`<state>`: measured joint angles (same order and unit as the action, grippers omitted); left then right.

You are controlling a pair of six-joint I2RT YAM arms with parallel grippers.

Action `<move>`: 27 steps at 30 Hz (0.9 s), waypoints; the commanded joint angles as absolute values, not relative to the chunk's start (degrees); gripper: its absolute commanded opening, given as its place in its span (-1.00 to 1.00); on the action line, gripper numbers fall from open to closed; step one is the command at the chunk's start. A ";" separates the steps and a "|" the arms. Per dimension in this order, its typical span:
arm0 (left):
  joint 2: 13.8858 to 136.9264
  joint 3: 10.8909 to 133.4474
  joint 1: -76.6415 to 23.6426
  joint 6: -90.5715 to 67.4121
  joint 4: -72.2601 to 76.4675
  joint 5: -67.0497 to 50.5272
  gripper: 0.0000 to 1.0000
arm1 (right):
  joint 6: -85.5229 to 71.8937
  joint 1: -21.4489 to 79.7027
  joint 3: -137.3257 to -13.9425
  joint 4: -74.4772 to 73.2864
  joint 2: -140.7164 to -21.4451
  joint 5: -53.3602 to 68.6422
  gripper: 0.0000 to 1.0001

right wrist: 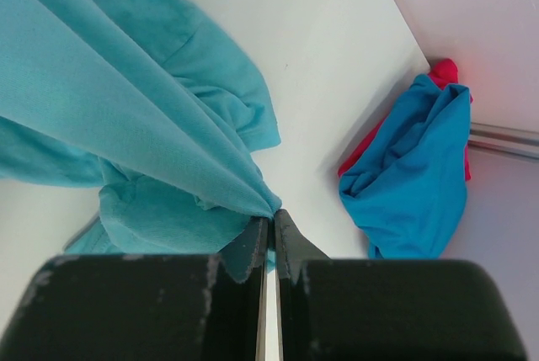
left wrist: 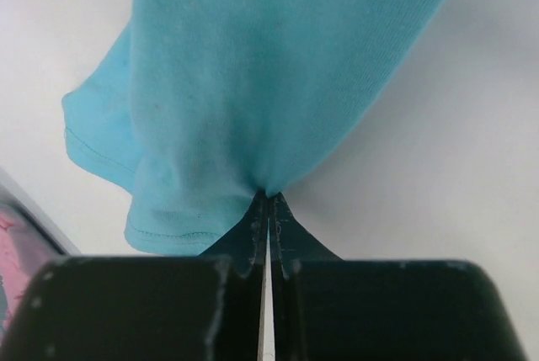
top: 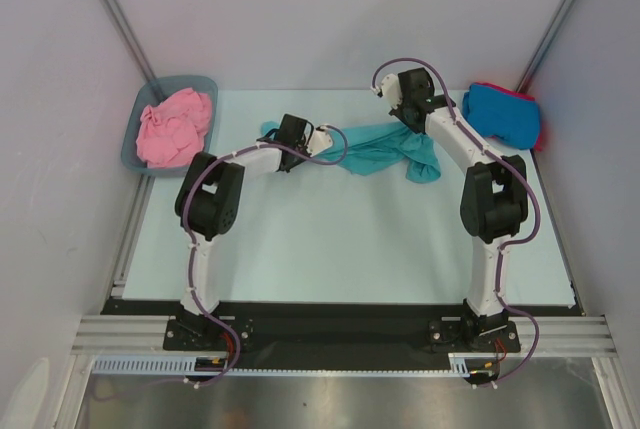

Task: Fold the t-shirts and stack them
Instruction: Flatten the tshirt out

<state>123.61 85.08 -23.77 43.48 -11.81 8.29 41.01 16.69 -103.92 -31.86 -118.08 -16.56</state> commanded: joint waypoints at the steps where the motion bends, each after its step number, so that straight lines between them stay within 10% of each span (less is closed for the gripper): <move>1: 122.09 85.34 -23.73 44.82 -12.65 6.42 -0.99 | 41.40 16.17 -104.77 -29.97 -116.89 -18.54 -0.95; 27: 99.85 98.27 -20.92 45.43 -23.80 10.04 -0.99 | 39.37 11.61 -111.89 -48.86 -111.63 -0.63 -0.94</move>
<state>104.51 96.75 -22.06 44.10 -17.19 12.78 39.44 13.52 -108.97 -42.33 -117.34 -6.02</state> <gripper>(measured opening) 0.006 0.057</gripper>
